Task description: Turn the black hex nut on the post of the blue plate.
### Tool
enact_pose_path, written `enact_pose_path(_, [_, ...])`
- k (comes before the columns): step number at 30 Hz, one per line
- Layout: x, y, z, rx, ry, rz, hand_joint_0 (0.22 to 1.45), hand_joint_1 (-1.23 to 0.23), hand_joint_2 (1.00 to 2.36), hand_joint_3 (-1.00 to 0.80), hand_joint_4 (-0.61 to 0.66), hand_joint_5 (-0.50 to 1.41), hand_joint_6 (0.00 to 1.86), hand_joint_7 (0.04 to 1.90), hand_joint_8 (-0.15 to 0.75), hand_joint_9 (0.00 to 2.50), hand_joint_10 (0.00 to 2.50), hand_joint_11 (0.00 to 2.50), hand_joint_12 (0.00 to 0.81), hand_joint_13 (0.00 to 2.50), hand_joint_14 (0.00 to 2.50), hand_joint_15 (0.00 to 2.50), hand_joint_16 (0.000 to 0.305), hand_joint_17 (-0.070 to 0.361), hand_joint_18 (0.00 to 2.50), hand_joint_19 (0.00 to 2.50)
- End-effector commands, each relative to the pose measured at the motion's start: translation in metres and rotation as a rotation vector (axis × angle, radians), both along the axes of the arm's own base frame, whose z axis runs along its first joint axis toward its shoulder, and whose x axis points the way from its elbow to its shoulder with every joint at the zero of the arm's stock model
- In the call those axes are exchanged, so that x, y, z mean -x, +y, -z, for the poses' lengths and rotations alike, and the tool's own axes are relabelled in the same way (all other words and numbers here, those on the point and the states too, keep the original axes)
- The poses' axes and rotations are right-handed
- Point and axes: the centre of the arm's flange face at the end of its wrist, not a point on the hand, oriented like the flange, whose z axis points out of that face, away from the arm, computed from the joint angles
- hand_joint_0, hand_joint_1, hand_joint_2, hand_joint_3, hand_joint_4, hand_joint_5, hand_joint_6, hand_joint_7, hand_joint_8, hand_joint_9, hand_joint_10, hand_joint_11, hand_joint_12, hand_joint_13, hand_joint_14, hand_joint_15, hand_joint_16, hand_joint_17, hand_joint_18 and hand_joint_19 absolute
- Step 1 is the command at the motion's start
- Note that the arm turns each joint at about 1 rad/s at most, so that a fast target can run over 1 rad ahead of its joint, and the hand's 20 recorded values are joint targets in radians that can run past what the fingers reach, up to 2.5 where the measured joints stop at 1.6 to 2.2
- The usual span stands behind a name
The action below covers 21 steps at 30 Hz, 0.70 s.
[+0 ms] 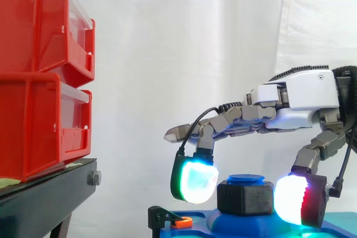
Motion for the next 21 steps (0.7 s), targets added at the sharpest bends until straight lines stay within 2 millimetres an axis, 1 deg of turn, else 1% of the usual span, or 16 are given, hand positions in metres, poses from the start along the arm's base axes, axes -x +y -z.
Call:
enact_pose_path(1, [-0.001, 0.001, -0.008, 0.007, -0.011, -0.006, 0.42, -0.79, 1.0, -0.5, 0.02, -0.3, 0.5, 0.83, 0.024, 0.0, 0.24, 0.03, 0.198, 0.0, 0.0, 0.13, 0.029, 0.066, 0.0, 0.12])
enact_pose_path(2, [-0.001, 0.001, -0.01, 0.007, -0.013, -0.006, 0.43, -0.79, 1.0, -0.5, 0.01, -0.3, 0.5, 0.83, 0.023, 0.0, 0.27, 0.01, 0.196, 0.0, 0.0, 0.13, 0.029, 0.065, 0.0, 0.11])
enact_pose_path(3, [0.003, 0.003, -0.016, 0.028, -0.01, -0.027, 0.43, -0.8, 1.0, -0.5, 0.01, -0.3, 0.5, 0.82, 0.022, 0.0, 0.27, 0.0, 0.194, 0.0, 0.0, 0.13, 0.028, 0.064, 0.0, 0.11])
enact_pose_path(5, [0.004, 0.004, -0.022, 0.036, -0.016, -0.032, 0.43, -0.8, 1.0, -0.5, 0.0, -0.3, 0.5, 0.82, 0.022, 0.0, 0.28, 0.01, 0.192, 0.0, 0.0, 0.13, 0.028, 0.063, 0.0, 0.11])
enact_pose_path(6, [0.006, 0.004, -0.033, 0.045, -0.031, -0.032, 0.43, -0.8, 1.0, -0.5, 0.0, -0.3, 0.5, 0.82, 0.022, 0.0, 0.28, 0.01, 0.191, 0.0, 0.0, 0.13, 0.028, 0.063, 0.0, 0.11])
enact_pose_path(14, [0.013, 0.004, -0.043, 0.045, -0.014, -0.03, 0.44, -0.78, 1.0, -0.5, 0.0, -0.3, 0.5, 0.83, 0.022, 0.0, 0.25, 0.0, 0.188, 0.0, 0.0, 0.12, 0.028, 0.063, 0.0, 0.13])
enact_pose_path(21, [0.028, 0.004, -0.061, 0.066, 0.029, -0.029, 0.44, -0.76, 1.0, -0.5, 0.02, -0.3, 0.5, 0.84, 0.019, 0.0, 0.29, 0.0, 0.19, 0.0, 0.0, 0.12, 0.028, 0.063, 0.0, 0.15])
